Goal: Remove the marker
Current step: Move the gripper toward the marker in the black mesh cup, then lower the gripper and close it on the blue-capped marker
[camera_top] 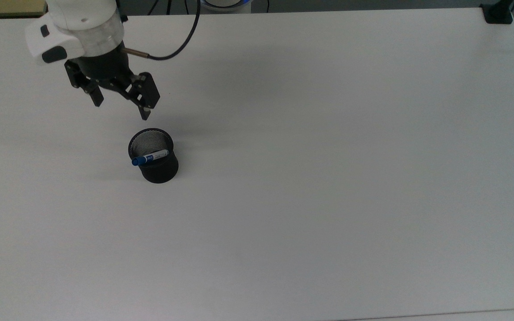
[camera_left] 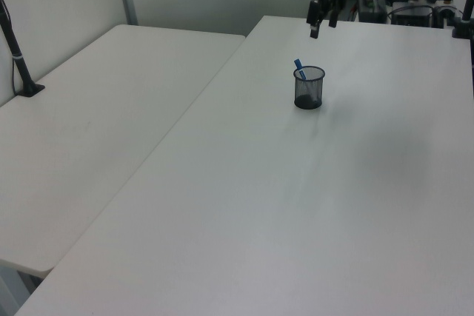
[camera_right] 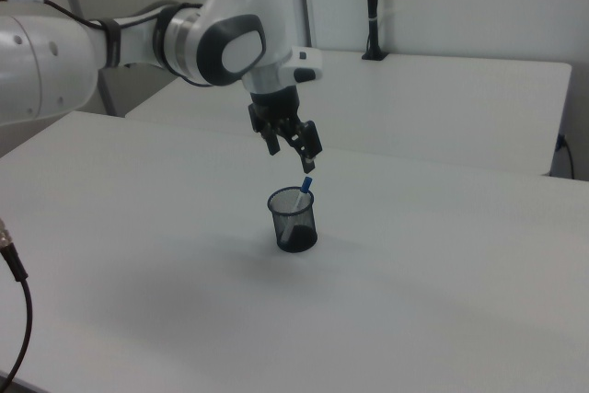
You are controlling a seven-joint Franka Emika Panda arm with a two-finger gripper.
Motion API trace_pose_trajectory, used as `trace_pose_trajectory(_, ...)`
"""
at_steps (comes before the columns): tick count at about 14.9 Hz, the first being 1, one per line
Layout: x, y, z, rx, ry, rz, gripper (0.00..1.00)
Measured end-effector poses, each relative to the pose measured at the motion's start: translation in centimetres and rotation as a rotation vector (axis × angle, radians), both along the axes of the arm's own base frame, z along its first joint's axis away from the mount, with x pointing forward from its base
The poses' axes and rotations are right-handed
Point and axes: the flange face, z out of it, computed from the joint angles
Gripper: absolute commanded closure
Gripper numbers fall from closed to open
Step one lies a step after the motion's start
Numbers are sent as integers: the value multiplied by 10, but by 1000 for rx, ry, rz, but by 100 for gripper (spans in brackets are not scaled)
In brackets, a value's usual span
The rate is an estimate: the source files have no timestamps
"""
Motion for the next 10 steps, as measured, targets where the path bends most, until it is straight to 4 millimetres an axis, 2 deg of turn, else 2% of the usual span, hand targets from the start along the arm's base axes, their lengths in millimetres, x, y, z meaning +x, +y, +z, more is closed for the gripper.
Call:
trace_pose_trajectory(6,23,6,-41,-5,-24,-34,0)
trace_pose_trajectory(8,27,10,-51,-7,-27,-33,4)
trace_pose_trajectory(10,31,12,-58,-10,-38,-33,14)
